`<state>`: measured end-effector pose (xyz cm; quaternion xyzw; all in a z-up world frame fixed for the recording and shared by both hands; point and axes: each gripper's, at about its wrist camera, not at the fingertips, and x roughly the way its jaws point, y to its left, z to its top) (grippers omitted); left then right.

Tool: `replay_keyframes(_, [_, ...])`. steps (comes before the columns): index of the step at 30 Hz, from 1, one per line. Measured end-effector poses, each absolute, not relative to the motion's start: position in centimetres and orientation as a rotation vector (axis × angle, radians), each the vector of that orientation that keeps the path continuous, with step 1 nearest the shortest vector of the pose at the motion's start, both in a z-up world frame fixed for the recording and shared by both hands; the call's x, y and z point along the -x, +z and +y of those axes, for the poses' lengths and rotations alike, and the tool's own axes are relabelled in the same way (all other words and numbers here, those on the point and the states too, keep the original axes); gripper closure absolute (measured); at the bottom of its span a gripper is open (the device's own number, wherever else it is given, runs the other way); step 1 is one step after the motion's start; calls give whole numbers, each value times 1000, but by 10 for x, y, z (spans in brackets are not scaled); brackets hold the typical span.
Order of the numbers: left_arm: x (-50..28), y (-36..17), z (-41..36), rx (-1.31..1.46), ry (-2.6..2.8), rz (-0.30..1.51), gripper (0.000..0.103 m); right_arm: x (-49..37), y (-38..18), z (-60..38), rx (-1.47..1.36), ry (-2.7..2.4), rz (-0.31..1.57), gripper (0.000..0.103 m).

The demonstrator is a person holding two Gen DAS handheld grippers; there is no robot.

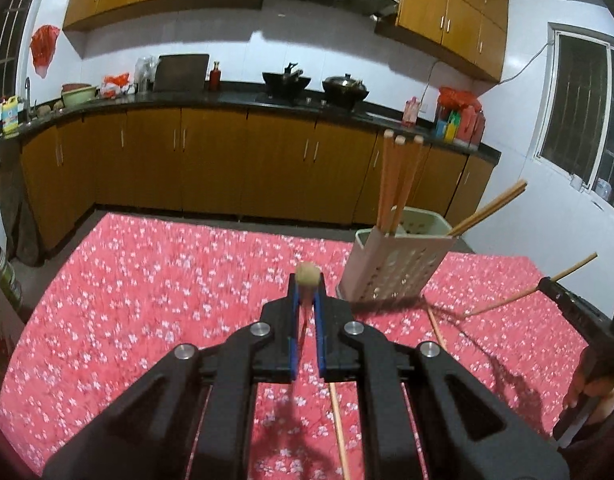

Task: Organize utensils
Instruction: 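Lift both chopsticks upright and lower them into the beige holder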

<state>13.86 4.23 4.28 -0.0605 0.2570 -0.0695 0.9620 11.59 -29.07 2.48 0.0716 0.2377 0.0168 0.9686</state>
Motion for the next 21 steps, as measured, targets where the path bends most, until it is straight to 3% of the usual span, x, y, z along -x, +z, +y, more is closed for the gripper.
replay_keyframes(10, [-130, 82, 34, 120, -229, 450, 95, -103, 72, -286, -166, 129, 359, 96])
replay_keyframes(21, [-129, 154, -7, 123, -293, 232, 95, -108, 133, -260, -159, 224, 170, 96])
